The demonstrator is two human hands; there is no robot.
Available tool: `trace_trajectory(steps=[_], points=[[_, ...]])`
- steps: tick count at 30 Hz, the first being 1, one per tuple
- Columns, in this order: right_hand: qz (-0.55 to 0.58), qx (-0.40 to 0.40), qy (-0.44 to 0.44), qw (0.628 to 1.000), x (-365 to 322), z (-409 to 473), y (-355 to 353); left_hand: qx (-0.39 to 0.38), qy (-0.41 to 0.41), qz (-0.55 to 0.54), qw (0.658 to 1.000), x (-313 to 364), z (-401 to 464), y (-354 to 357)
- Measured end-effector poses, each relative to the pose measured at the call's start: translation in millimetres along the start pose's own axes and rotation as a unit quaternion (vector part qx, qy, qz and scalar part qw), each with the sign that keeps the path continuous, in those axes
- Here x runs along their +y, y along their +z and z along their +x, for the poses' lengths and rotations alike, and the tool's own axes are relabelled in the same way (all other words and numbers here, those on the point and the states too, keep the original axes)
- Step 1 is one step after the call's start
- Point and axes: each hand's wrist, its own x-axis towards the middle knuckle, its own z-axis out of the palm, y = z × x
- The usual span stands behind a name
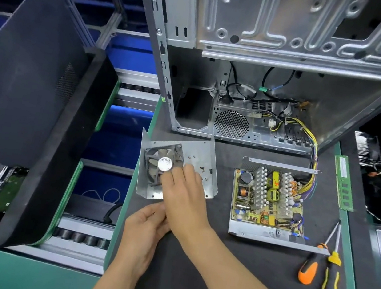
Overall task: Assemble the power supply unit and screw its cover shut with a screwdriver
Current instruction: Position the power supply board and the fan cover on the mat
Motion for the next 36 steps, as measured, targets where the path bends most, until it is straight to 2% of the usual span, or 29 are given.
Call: trace_trajectory(steps=[3, 17, 21, 25, 30, 36], points=[[0.011, 0.048, -0.023, 0.999, -4.1, -18.8, 2.6, 0.003, -0.007, 0.023, 1.0, -0.7, 0.7, -0.1], [0.086, -0.004, 0.006, 0.996, -10.4, -10.8, 6.9, 0.001, -0.014, 0.022, 1.0, 1.7, -2.0, 2.0], [0.125, 0.028, -0.025, 0.991, -10.1, -46.9, 0.4, -0.024, -0.025, 0.001, 0.999, 4.3, -4.4, -0.1], [0.157, 0.054, -0.026, 0.986, 1.4, -98.3, -3.4, 0.015, -0.045, -0.061, 0.997, 8.4, -3.2, -0.6], [0.183, 0.058, 0.025, 0.981, 21.2, -127.7, -0.2, 0.045, -0.036, -0.139, 0.989, 10.5, -3.3, 1.6], [0.246, 0.044, 0.094, 0.964, 29.5, -132.6, -7.0, 0.024, -0.045, -0.143, 0.988, 9.4, -9.7, 1.3]])
